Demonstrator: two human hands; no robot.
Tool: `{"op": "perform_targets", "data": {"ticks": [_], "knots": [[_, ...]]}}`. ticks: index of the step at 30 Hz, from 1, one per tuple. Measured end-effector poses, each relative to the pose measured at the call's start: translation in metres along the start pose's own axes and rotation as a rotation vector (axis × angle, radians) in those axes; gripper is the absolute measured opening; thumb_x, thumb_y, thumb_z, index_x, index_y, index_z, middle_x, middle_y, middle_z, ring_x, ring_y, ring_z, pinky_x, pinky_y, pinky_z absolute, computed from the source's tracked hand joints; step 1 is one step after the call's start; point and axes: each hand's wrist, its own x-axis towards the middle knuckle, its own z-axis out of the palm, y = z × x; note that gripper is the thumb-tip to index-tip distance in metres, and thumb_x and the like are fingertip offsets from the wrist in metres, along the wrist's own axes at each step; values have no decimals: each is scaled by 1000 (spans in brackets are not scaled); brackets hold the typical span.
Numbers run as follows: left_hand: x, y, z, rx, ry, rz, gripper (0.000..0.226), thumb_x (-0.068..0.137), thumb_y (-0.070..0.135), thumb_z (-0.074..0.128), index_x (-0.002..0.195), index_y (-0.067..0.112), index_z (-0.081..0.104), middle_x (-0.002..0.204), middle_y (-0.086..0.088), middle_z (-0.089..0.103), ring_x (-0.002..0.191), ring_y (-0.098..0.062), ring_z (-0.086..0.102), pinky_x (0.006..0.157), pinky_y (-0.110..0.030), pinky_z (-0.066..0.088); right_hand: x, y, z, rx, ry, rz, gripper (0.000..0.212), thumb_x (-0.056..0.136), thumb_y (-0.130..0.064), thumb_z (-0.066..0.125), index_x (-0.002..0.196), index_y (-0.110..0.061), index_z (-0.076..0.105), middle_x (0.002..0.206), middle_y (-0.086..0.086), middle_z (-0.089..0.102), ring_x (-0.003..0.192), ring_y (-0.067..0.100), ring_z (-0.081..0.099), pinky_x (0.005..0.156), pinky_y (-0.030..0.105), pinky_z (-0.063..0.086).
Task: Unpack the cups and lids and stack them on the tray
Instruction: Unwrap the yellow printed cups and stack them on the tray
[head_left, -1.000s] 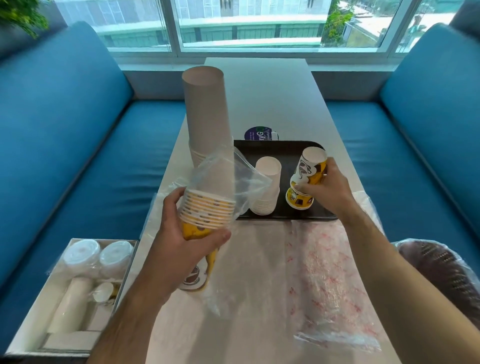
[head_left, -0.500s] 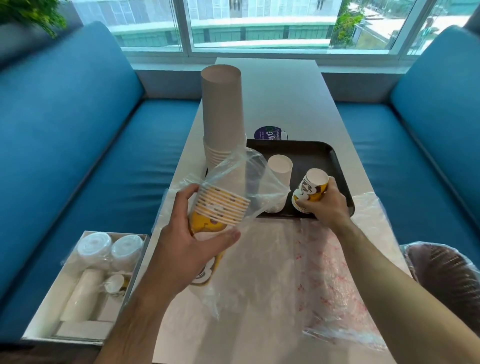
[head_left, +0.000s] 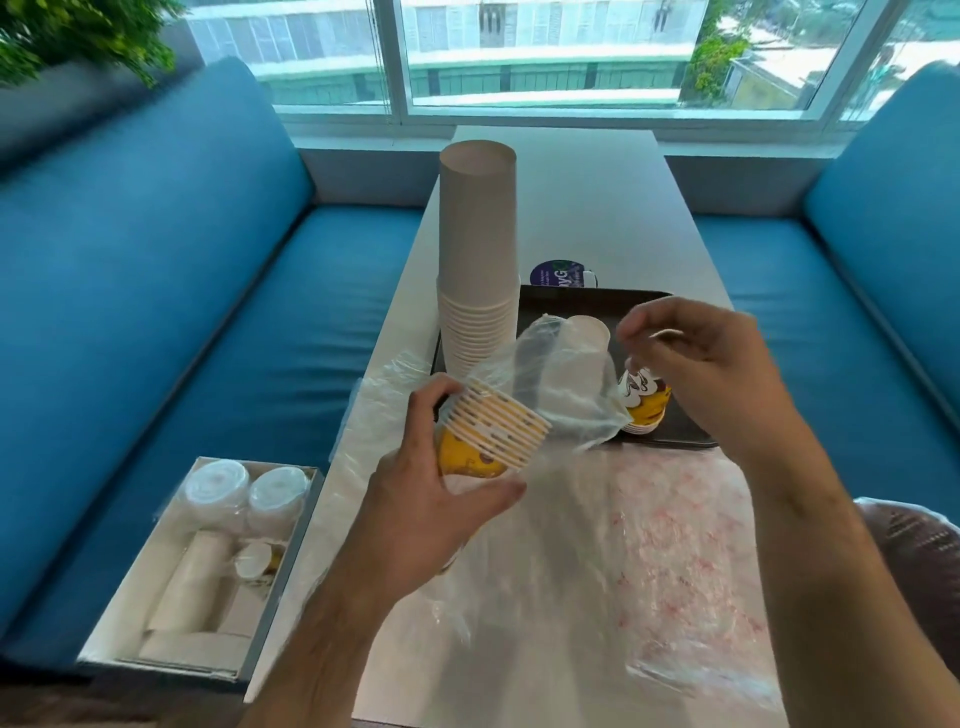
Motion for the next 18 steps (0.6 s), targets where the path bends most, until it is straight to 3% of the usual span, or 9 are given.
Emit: {"op": "perform_targets", "data": {"ticks": [3,8,12,15,18], "knots": [[-1,1,2,38,-14,12,86,72,48,84,111,76,13,113,27,52,93,4,62,69,-5,50,-4,-24,10,-18,-399,-72,17,93,-6,69,94,-19,79,89,0,75,78,18,68,74,25,56],[-3,1,3,84,-17,24,90,72,53,82,125,70,11,119,25,49,97,1,61,74,-7,47,-2,-36,15,0,-659,34,20,91,-15,70,110,-11,77,100,2,77,94,17,73,84,27,57],[-2,0,3,90,-20,29,89,73,53,81,124,71,10,120,25,49,97,3,59,74,-6,44,-5,-37,24,-124,-685,21,24,86,-26,75,109,-18,79,99,-10,77,95,16,72,91,37,58],[-1,-2,1,94,-10,41,88,73,53,81,126,70,12,121,25,50,98,2,59,76,-9,46,-8,-37,30,-105,-657,14,24,86,-25,76,109,-18,79,100,-9,77,96,18,72,94,48,56],[0,-3,0,97,-16,46,88,74,52,81,128,69,14,125,22,51,102,-4,61,85,-19,52,-8,-35,30,-86,-622,17,21,88,-22,75,107,-17,79,98,-8,78,94,18,73,91,43,58]]}}
